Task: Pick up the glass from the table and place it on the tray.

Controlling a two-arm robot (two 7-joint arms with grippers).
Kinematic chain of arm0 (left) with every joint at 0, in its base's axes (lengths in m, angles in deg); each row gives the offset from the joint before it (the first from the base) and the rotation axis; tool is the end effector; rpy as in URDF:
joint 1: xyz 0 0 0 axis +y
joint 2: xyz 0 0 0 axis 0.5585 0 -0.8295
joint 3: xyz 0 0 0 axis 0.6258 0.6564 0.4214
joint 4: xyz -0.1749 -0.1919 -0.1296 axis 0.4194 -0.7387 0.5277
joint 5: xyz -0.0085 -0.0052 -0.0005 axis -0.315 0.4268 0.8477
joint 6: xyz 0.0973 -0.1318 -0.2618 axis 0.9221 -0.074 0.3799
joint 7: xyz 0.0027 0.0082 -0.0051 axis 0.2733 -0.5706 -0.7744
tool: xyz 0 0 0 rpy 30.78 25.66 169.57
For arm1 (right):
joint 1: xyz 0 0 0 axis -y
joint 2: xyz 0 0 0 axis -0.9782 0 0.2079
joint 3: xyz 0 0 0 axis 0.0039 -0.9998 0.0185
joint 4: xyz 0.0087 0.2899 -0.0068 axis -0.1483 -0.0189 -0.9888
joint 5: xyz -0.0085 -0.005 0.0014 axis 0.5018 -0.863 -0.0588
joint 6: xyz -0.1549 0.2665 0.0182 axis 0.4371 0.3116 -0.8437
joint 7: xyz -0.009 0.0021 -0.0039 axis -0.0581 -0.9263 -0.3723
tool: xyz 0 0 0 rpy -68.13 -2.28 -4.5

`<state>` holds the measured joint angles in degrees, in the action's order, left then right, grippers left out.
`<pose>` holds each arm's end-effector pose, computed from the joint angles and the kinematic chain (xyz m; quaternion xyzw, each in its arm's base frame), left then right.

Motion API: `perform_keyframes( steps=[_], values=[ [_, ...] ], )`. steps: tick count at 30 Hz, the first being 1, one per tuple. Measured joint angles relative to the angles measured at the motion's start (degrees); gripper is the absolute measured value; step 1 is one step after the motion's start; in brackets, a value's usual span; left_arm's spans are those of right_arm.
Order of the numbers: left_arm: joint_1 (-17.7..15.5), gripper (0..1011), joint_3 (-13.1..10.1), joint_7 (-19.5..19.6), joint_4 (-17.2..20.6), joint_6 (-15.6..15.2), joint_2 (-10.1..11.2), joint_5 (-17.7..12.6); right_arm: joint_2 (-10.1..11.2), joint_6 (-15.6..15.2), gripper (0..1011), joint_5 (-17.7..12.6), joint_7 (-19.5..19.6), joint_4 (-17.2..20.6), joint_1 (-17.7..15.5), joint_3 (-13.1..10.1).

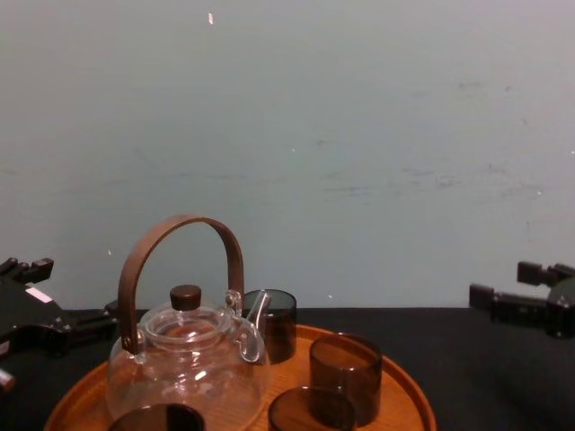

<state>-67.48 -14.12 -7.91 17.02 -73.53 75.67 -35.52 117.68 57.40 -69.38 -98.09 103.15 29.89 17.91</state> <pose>0.3582 0.0827 -0.3022 0.1415 -0.1325 0.5799 0.7913 0.3990 -0.0895 -0.2901 -0.0394 -0.0002 -0.4208 0.9063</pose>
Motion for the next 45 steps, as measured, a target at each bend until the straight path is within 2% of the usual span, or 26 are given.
perform_keyframes(
  steps=[9, 19, 45],
  values=[
    [0.0, 1001, 0.0, 0.0, 0.0, 0.0, 0.0, 0.0, -4.15, 2.07, 1002, 3.17, 7.6, -3.76, 1.29, -2.53],
    [0.0, 1001, 0.0, 0.0, 0.0, 0.0, 0.0, 0.0, -6.56, 2.77, 1002, 6.18, 11.24, -6.87, 1.98, -3.58],
    [0.0, 1002, 0.0, 0.0, 0.0, 0.0, 0.0, 0.0, -6.84, 2.69, 1002, 6.64, 11.56, -7.17, 2.07, -3.68]
  ],
)
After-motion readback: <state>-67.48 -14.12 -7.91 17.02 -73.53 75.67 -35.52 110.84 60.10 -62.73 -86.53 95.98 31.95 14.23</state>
